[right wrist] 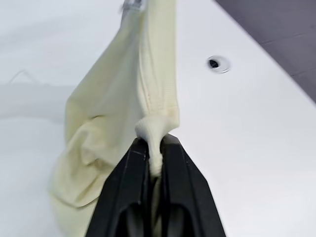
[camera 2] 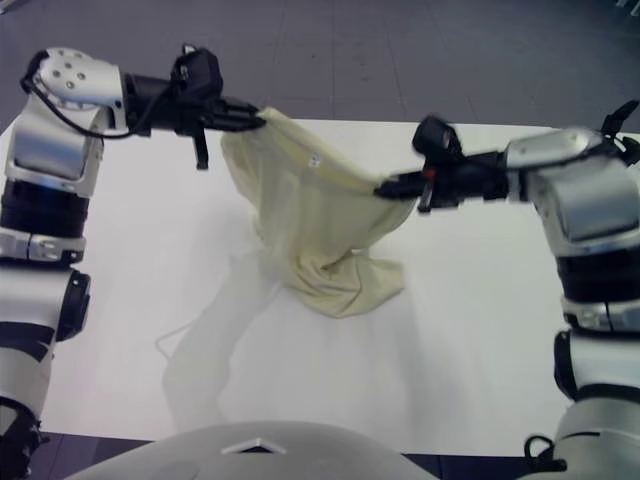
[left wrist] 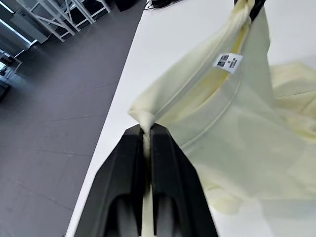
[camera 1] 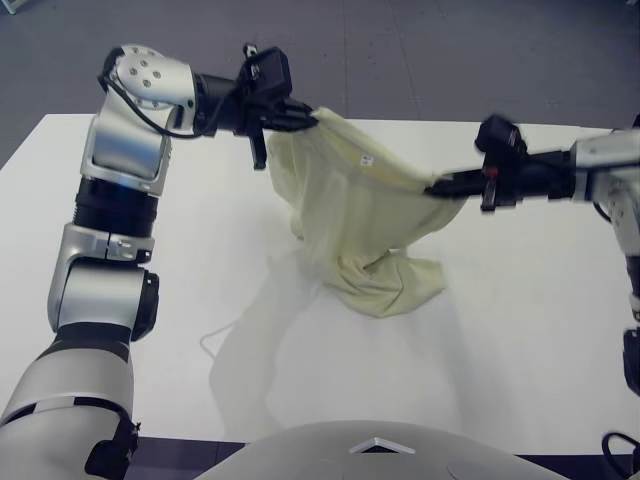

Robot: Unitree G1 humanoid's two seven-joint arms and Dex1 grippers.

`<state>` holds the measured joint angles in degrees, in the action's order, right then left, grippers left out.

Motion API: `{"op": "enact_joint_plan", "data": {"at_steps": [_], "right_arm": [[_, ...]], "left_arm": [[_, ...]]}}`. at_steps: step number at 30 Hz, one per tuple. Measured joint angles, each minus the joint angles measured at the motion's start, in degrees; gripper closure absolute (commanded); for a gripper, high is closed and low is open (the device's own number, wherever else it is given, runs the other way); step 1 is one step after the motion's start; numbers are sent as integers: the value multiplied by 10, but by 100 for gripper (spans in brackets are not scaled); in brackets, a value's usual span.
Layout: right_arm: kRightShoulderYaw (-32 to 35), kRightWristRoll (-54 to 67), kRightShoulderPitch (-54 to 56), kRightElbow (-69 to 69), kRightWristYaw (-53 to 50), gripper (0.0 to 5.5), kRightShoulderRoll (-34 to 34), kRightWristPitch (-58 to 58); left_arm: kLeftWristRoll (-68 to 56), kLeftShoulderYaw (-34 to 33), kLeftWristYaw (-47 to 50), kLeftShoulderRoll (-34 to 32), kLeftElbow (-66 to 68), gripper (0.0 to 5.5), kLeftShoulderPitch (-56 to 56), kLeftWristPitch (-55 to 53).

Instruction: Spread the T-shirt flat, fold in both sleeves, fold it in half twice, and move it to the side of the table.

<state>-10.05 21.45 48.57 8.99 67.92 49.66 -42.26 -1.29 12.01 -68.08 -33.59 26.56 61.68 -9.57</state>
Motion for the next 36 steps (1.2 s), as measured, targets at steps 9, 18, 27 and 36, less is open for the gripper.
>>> {"op": "enact_joint_plan", "data": {"at_steps": [9,18,27,36], "right_arm": [[-68,-204,236,417,-263,544,-170,324],[-131,-393,369,607,-622,544,-244,521],[-198,-552,355,606,-780,544,-210,650],[-175,-397,31,289,-525,544,-114,663]], "left_arm": [[160,69,247,23,285,549,129,175],[358,185,609,56,438,549,263,209],[485,270,689,-12,376,550,229,242],[402,185,485,-119,-112,550,-171,182]]}}
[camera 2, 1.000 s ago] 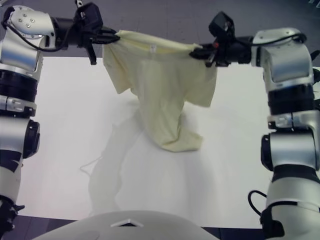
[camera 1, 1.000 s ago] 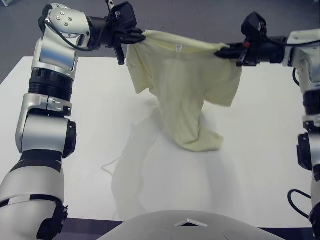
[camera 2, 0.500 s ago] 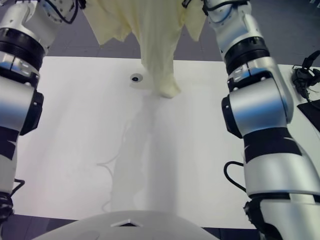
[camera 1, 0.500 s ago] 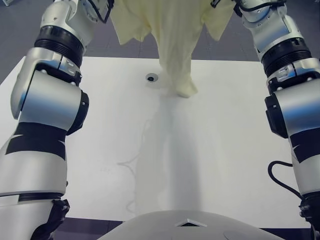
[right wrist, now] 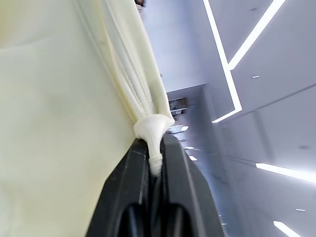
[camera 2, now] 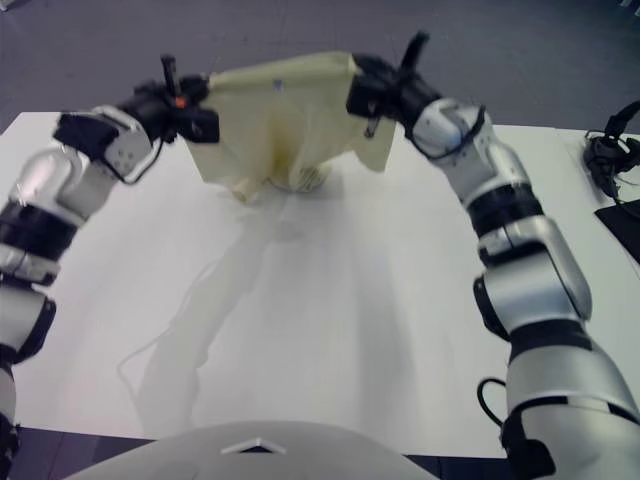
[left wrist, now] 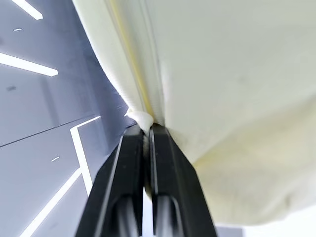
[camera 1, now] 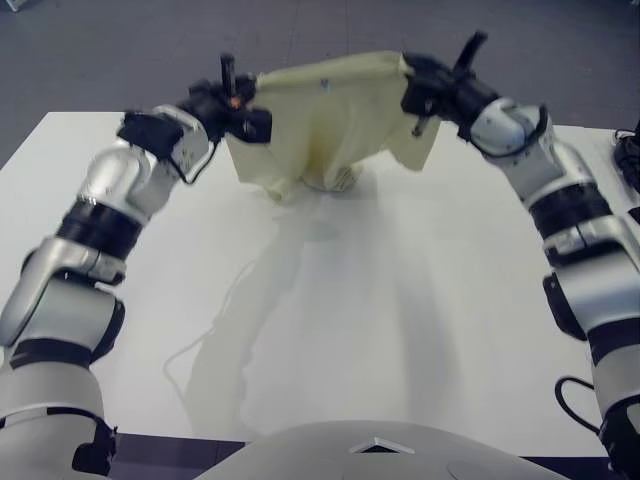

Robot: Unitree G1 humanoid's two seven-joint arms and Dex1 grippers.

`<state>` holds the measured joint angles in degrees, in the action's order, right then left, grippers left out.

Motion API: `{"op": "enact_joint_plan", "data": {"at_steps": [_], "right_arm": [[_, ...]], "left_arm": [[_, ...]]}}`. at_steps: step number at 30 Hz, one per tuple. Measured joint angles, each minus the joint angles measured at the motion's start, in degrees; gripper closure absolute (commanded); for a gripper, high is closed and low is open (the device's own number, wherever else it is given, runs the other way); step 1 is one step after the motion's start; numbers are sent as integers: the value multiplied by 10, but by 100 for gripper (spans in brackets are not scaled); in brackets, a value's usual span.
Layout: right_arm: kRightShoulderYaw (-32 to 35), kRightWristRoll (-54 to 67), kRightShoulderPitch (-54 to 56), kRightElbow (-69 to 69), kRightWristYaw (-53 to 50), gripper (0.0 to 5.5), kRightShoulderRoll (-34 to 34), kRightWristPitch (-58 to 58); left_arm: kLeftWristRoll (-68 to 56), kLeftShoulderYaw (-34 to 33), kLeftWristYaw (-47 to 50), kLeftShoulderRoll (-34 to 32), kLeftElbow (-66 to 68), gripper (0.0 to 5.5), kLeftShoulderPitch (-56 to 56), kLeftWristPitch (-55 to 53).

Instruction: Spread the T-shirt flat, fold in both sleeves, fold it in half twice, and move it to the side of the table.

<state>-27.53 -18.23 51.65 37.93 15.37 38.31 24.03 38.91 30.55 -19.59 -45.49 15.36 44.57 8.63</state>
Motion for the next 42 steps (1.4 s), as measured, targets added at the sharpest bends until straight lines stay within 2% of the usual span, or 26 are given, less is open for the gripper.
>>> {"op": "enact_joint_plan", "data": {"at_steps": [7,13,15,20,21,24,27,30,32,35,37,39,42], "right_arm": [[-2,251,-249,-323,255,545,184,-179],[-7,377,-416,-611,354,545,287,-435],[-12,373,-458,-642,359,545,294,-479],[13,360,-493,-676,358,545,294,-519],[21,361,-503,-685,364,508,295,-528],[46,382,-530,-708,406,460,325,-553],[103,432,-547,-712,452,408,358,-589],[177,474,-523,-703,479,363,364,-609],[204,482,-494,-684,479,326,363,-617],[213,467,-440,-646,445,280,331,-624],[201,416,-395,-604,389,241,284,-618],[171,363,-378,-573,352,207,243,-604],[130,311,-380,-545,334,151,203,-576]], "left_arm": [[-96,-37,-172,-56,-339,550,-271,-92],[-89,-47,-295,-136,-553,550,-506,-190],[-67,-46,-304,-142,-571,550,-541,-198],[-46,-53,-309,-138,-585,550,-567,-202],[-48,-57,-313,-137,-590,514,-575,-205],[-91,-77,-339,-133,-620,465,-603,-233],[-187,-114,-392,-130,-664,412,-637,-297],[-309,-194,-445,-128,-714,365,-635,-369],[-404,-262,-466,-122,-729,327,-610,-411],[-559,-377,-487,-116,-729,279,-543,-484],[-582,-413,-450,-112,-690,238,-458,-512],[-507,-386,-357,-107,-588,203,-385,-511],[-427,-300,-277,-70,-469,144,-352,-464]]}}
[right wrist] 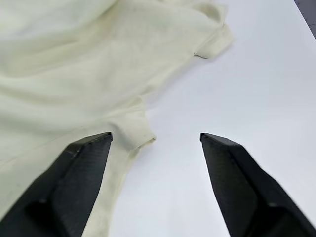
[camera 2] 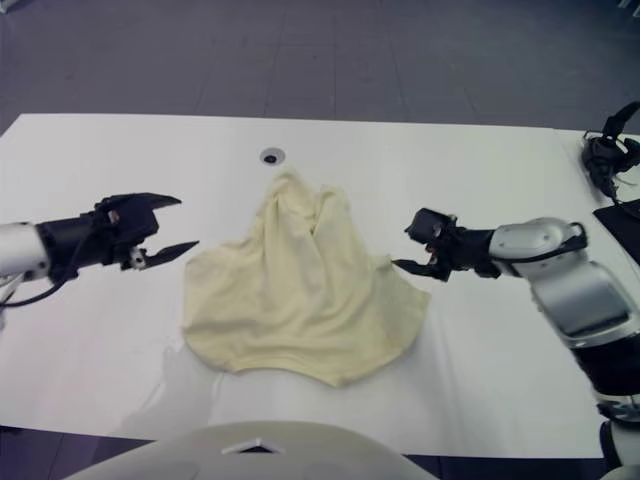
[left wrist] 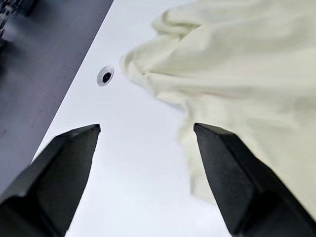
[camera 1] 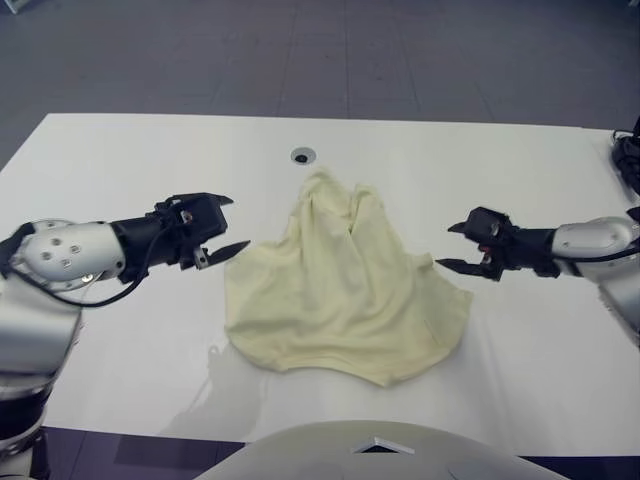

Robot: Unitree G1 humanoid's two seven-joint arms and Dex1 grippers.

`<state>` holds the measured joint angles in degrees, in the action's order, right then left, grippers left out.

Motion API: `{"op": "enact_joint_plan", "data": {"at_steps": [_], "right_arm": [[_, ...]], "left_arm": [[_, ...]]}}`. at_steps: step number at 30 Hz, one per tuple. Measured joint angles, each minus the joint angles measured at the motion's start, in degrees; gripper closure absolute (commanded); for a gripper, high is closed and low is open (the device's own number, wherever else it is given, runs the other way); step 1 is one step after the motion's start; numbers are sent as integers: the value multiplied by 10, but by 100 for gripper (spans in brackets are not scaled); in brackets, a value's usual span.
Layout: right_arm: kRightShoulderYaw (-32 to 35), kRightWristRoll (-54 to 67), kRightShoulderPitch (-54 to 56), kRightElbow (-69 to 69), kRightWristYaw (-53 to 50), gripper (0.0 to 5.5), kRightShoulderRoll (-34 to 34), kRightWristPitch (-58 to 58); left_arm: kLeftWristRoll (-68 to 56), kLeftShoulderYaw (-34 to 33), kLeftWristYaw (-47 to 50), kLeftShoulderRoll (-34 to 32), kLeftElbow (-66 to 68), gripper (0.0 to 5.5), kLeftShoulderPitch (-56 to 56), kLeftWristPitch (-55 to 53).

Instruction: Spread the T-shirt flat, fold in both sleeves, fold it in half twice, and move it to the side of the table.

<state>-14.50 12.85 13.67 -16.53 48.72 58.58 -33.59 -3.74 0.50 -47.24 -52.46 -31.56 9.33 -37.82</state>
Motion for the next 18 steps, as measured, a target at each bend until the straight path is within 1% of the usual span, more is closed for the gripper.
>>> {"op": "enact_joint_plan", "data": {"at_steps": [3,5,7,8,10,12,14,18], "right_arm": [[-33,-42,-4,28,1,103,-20,26],[-49,-83,-8,49,11,66,-15,52],[-53,-108,-10,54,32,35,13,81],[-53,-118,-14,56,47,15,34,93],[-44,-134,-30,59,77,11,81,108],[-35,-136,-44,63,96,11,106,113],[-27,-139,-55,65,109,11,117,115],[-10,-128,-60,61,126,11,110,87]], "left_arm": [[49,73,39,41,98,94,6,50],[79,106,44,42,130,55,-7,84],[103,123,42,32,138,22,-33,104],[111,126,41,17,135,10,-49,115],[127,118,28,-27,110,10,-79,116],[126,102,15,-54,80,10,-111,90],[125,87,4,-72,39,10,-142,52],[100,74,-14,-69,-18,10,-156,-16]]}}
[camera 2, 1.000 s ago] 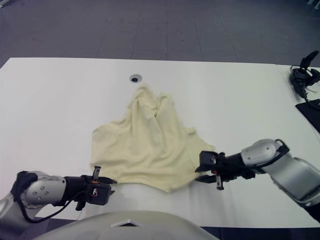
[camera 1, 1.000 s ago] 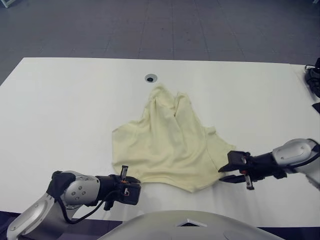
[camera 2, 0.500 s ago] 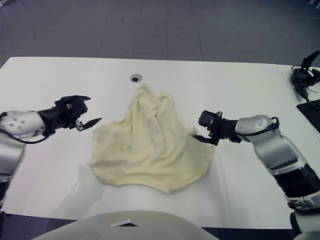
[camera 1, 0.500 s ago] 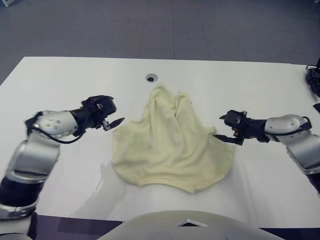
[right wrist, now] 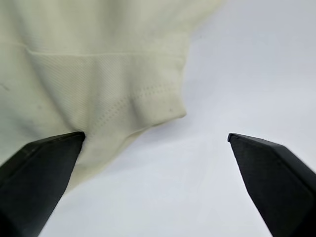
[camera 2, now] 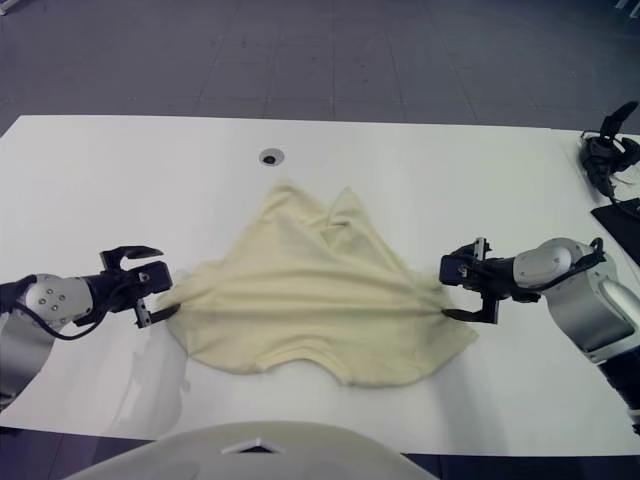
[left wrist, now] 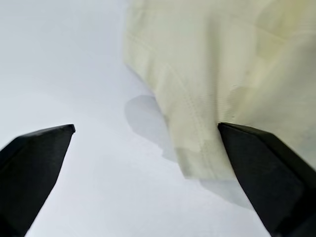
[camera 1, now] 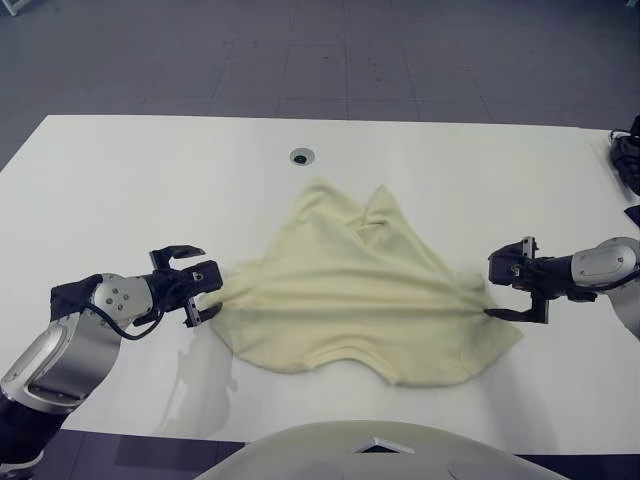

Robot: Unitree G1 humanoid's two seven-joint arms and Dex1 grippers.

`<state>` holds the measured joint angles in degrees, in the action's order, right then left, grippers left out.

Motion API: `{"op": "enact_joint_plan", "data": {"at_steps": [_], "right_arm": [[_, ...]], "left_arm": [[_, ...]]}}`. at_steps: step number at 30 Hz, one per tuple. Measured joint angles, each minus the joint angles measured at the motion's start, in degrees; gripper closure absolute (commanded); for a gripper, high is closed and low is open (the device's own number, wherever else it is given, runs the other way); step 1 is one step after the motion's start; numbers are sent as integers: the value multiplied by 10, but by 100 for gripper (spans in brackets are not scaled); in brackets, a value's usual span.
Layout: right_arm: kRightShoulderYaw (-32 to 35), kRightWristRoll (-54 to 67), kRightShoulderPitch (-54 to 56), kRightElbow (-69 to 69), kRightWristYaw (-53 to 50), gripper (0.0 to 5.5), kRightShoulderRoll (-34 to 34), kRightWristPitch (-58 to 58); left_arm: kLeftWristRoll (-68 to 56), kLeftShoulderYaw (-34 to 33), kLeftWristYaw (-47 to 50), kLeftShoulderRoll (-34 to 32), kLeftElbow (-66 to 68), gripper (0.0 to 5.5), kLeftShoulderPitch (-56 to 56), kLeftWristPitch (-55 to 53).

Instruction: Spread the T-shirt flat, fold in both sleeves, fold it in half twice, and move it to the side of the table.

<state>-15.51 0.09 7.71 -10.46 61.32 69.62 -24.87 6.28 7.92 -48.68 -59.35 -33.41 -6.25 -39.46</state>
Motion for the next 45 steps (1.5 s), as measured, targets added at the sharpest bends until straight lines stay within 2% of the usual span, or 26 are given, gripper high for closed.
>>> {"op": "enact_joint_plan", "data": {"at_steps": [4,6,8,11,15,19,23,26,31,38,45], "right_arm": [[30,49,39,-19,29,11,-24,-51],[38,58,98,-4,31,11,-48,-65],[35,49,170,40,9,11,-94,-69],[12,9,260,141,-58,11,-185,-61],[-14,-23,325,276,-135,11,-304,-37],[-29,-43,370,409,-189,11,-395,-3],[-42,-78,413,533,-220,11,-451,45],[-60,-106,423,579,-223,11,-456,91],[-84,-148,432,588,-207,11,-429,122],[-59,-163,379,496,-174,11,-357,87],[-7,-121,320,380,-135,11,-337,7]], "left_arm": [[-94,-34,-28,43,-35,10,47,-81],[-133,-62,-29,60,-35,10,126,-113],[-148,-62,-24,77,-7,10,217,-119],[-118,-15,14,120,93,10,313,-79],[-72,56,70,219,277,10,391,13],[-34,106,112,315,480,10,450,118],[12,147,137,388,673,10,504,216],[38,161,152,403,742,10,513,274],[59,163,165,392,751,10,507,305],[58,124,156,334,587,10,411,226],[46,87,160,338,460,10,339,126]]}}
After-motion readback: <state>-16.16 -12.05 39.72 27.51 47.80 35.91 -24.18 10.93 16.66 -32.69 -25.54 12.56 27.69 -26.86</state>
